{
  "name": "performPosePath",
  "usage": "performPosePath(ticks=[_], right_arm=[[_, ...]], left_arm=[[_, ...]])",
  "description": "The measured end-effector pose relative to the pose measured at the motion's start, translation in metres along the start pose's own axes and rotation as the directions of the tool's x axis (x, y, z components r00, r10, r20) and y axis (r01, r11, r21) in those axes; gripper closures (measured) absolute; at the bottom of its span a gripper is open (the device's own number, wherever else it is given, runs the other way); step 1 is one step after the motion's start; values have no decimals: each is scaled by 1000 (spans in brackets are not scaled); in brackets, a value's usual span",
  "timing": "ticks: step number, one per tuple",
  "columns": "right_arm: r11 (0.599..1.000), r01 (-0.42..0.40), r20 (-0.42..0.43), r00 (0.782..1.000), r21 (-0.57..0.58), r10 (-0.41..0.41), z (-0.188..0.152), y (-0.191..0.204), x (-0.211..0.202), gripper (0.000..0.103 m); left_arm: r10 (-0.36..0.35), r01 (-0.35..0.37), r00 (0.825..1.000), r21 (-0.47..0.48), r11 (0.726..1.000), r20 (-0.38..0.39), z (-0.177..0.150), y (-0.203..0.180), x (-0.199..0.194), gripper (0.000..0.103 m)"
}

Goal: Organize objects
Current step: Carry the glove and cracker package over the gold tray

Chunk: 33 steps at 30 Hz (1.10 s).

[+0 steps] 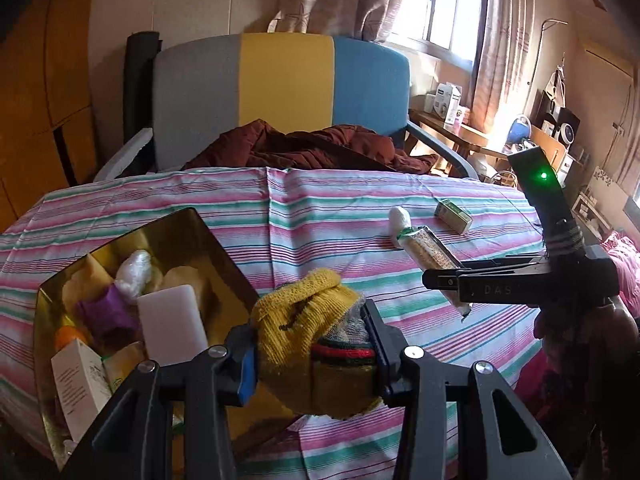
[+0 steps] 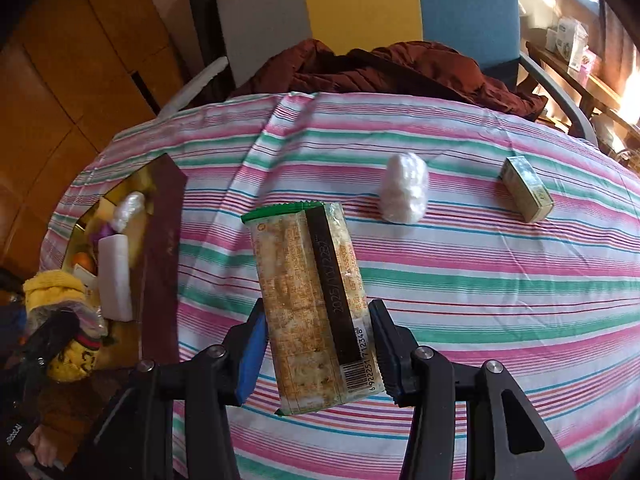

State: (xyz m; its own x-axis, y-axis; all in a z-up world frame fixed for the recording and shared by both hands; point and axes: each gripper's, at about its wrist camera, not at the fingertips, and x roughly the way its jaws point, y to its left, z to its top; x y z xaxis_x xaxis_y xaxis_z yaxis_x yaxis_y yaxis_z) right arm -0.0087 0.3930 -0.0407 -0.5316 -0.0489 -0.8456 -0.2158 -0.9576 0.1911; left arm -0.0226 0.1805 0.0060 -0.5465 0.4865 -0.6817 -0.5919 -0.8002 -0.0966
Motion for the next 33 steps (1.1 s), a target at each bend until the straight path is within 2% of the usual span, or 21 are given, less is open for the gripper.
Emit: performPosePath(ticks=[11, 17, 21, 28, 33], right_arm=[[988, -118, 30, 992, -103, 121, -2, 81, -11, 54], [976, -156, 11, 987, -154, 160, -6, 114, -8, 54], [966, -184, -12, 983, -183, 185, -9, 133, -3, 54], [958, -196, -35, 981, -211, 193, -3, 160, 13, 54], [957, -202, -42, 979, -210, 198, 4, 170, 20, 54]], left_arm=[[56, -55, 998, -77, 996, 13, -14, 41, -18, 58], [40, -40, 999, -155, 987, -1, -25, 69, -25, 58], [62, -59, 998, -225, 973, 4, -35, 104, -38, 58], [116, -101, 993, -361, 927, 20, -52, 164, -66, 58], [81, -62, 996, -437, 897, 25, -54, 185, -65, 58]])
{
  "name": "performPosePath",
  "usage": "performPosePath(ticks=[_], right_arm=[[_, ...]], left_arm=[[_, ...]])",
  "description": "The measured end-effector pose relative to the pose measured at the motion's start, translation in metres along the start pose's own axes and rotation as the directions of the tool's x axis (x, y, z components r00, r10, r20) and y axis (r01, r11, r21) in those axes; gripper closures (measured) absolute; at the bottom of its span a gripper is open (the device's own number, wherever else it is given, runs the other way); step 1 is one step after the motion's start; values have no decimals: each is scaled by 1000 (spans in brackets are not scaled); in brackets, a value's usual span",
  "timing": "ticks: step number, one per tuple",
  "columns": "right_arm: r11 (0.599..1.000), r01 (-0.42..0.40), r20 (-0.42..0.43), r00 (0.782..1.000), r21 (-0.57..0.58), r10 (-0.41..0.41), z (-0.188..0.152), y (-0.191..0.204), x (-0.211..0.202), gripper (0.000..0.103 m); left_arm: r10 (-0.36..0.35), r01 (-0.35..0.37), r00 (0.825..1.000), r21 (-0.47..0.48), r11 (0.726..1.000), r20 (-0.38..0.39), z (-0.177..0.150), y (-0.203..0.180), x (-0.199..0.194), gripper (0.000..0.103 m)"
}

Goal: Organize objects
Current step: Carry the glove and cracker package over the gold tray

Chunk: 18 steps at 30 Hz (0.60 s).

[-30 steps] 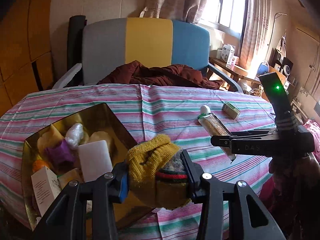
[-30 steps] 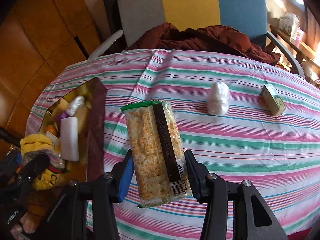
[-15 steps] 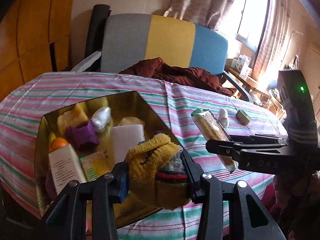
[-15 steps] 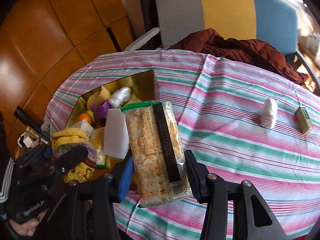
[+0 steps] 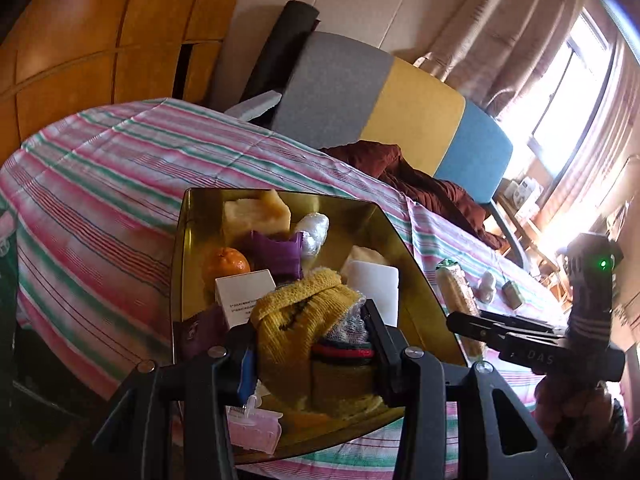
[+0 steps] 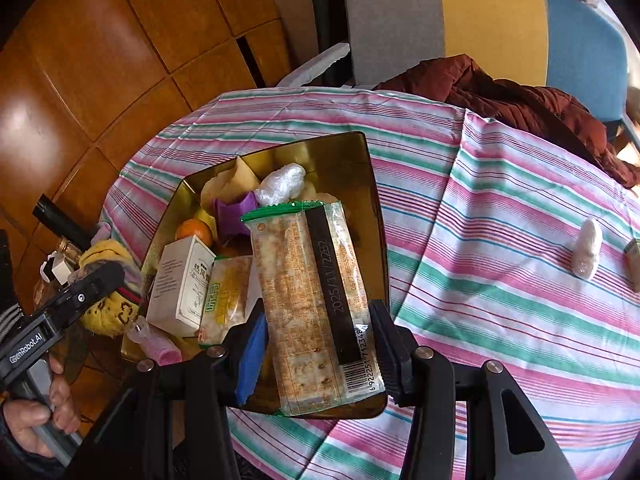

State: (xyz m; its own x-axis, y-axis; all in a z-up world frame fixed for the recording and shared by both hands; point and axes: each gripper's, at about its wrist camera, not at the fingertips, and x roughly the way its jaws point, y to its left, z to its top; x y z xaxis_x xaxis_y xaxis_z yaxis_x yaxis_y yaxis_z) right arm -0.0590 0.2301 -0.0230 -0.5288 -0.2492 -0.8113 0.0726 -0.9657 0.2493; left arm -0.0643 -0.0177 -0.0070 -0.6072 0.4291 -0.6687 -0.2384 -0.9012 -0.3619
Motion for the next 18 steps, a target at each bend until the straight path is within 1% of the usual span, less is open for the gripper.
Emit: performPosePath(ticks=[6, 12, 17, 18], right_arm=[[1000, -29, -17, 999, 0, 29, 3, 2, 5, 53], [999, -40, -23, 999, 10, 40, 3, 3, 10, 53], [999, -49, -24, 998, 23, 50, 6, 6, 16, 53], [998, -59, -26, 998, 26, 59, 7, 7, 18, 53]], left_arm=[[-69, 68, 997, -38, 997, -27, 6, -2, 11, 58], [-108, 106, 994, -36, 994, -28, 17, -14, 21, 58], [-102, 102, 994, -19, 995, -25, 32, -25, 34, 55], [-84, 84, 996, -14, 996, -24, 36, -26, 39, 53]])
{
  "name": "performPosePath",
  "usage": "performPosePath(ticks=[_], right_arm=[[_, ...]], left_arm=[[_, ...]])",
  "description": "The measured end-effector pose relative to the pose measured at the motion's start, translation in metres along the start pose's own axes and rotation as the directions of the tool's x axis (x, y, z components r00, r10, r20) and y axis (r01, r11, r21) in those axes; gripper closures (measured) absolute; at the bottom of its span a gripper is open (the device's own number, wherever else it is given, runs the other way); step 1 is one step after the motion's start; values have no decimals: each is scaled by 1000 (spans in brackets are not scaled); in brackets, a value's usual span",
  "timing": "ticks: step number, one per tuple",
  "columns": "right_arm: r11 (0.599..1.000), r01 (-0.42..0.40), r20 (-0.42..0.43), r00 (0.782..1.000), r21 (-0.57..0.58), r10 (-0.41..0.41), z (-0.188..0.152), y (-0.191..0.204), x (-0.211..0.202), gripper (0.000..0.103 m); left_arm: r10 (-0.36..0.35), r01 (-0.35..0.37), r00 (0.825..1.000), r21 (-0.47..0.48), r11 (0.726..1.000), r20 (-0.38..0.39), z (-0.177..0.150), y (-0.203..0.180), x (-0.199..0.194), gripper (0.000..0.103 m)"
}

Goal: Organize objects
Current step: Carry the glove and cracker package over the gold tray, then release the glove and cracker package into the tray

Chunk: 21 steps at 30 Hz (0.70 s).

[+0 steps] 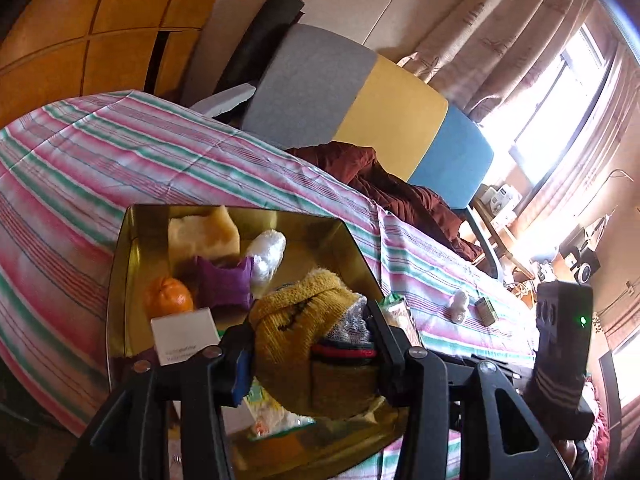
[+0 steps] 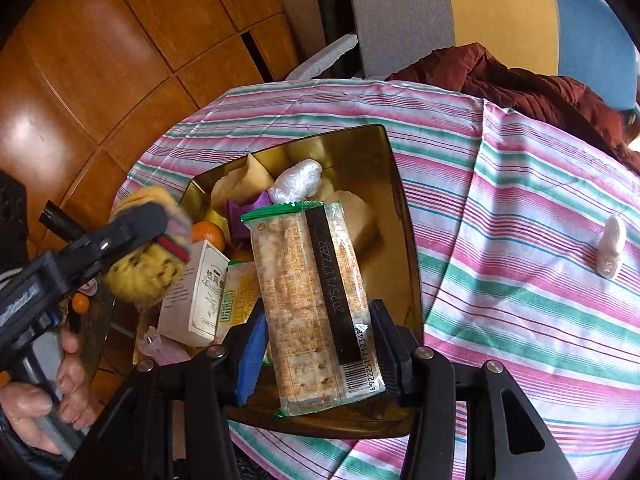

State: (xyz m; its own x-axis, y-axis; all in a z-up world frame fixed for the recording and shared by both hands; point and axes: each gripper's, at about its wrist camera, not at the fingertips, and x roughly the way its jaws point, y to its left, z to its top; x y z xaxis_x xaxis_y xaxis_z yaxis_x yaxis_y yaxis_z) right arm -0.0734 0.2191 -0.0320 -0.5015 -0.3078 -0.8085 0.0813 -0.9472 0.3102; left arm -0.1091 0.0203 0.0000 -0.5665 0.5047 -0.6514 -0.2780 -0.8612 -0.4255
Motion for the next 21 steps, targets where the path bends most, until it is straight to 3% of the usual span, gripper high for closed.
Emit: performPosePath(ticks=[6, 10, 13, 15, 21], right_arm=[[1000, -30, -33, 999, -4, 30, -5, 5, 15, 52], [999, -32, -58, 998, -13, 31, -13, 8, 21, 52], [1000, -22, -58, 998, -2, 22, -15, 7, 21, 51], [1000, -18, -50, 999, 1, 18, -16, 6, 18, 46], [999, 28, -1, 1000, -19, -28, -20, 14, 5, 20]], left_arm=[[36, -38, 998, -62, 997, -42, 14, 11, 26, 46], [-24, 16, 997, -103, 995, -77, 7, 22, 24, 48], [-15, 7, 997, -93, 996, -82, -5, 25, 18, 48], [-3, -5, 997, -105, 995, -77, -11, 31, 11, 48], [125, -126, 992, -72, 989, -10, -26, 44, -21, 48]])
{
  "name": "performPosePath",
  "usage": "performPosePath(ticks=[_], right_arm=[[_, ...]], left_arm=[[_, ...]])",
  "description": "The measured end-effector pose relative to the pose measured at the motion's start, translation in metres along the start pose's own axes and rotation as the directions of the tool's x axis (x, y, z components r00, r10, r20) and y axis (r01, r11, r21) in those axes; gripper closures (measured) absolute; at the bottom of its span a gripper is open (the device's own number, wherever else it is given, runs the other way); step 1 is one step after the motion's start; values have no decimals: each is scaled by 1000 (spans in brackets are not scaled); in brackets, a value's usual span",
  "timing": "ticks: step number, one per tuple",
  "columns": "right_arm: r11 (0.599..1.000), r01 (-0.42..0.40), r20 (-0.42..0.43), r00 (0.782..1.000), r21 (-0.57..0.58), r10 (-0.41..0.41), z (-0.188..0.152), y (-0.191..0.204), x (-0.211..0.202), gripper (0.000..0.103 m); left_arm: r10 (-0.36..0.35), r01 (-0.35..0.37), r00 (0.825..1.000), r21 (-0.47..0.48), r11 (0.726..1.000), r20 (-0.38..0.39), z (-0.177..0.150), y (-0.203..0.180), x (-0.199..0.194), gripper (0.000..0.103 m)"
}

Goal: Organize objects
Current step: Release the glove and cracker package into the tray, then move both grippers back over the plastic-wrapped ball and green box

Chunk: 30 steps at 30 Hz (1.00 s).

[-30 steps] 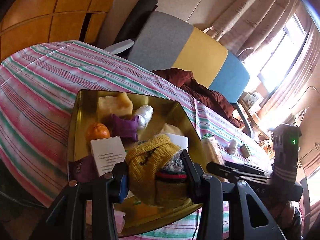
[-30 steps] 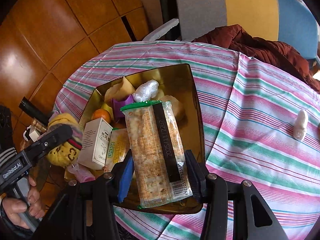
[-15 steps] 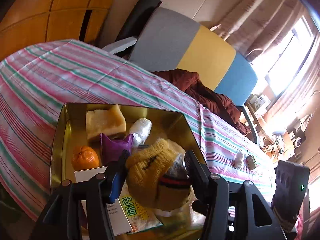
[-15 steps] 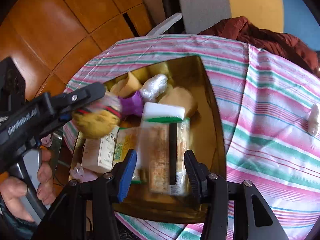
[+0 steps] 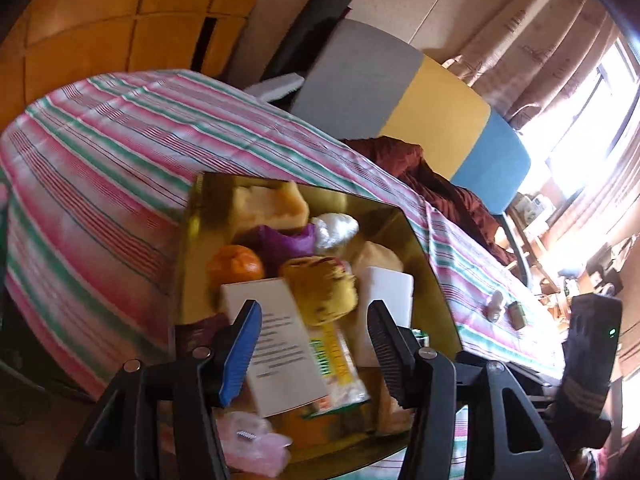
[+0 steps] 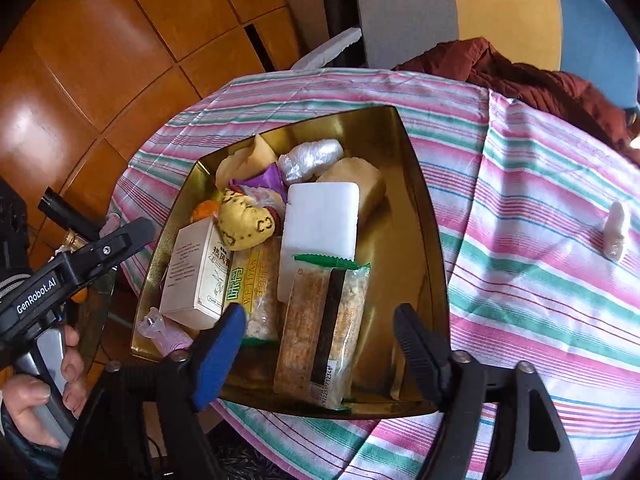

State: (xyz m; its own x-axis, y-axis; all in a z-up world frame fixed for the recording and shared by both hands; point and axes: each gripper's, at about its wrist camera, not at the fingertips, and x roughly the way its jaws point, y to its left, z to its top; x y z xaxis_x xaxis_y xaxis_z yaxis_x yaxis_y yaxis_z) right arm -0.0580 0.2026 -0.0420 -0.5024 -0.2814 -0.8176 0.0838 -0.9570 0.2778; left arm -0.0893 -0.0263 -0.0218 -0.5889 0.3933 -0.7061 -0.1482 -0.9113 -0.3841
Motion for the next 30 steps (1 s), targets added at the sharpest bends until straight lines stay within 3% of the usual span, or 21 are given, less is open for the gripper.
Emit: performPosePath(ticks=[2, 4, 17, 23, 30], right_arm=[[1000, 20, 25, 999, -11, -20, -2, 4, -5, 6], [999, 40, 49, 998, -22, -39, -4, 7, -9, 0], [979, 192, 150, 972, -61, -181, -16, 12, -32, 0], [975, 220, 174, 962, -41, -210, -19, 5, -42, 0], [971, 239, 176, 955, 19, -239, -24, -17, -50, 0]], left_arm=[[38, -38, 999, 24, 999, 32, -2, 1, -9, 48], [65, -67, 996, 40, 997, 56, -4, 0, -15, 47], [121, -148, 985, 239, 960, 125, -22, -57, -28, 47], [136, -187, 975, 328, 926, 173, -31, -84, -33, 47], [125, -174, 981, 382, 907, 150, -39, -103, -30, 46]])
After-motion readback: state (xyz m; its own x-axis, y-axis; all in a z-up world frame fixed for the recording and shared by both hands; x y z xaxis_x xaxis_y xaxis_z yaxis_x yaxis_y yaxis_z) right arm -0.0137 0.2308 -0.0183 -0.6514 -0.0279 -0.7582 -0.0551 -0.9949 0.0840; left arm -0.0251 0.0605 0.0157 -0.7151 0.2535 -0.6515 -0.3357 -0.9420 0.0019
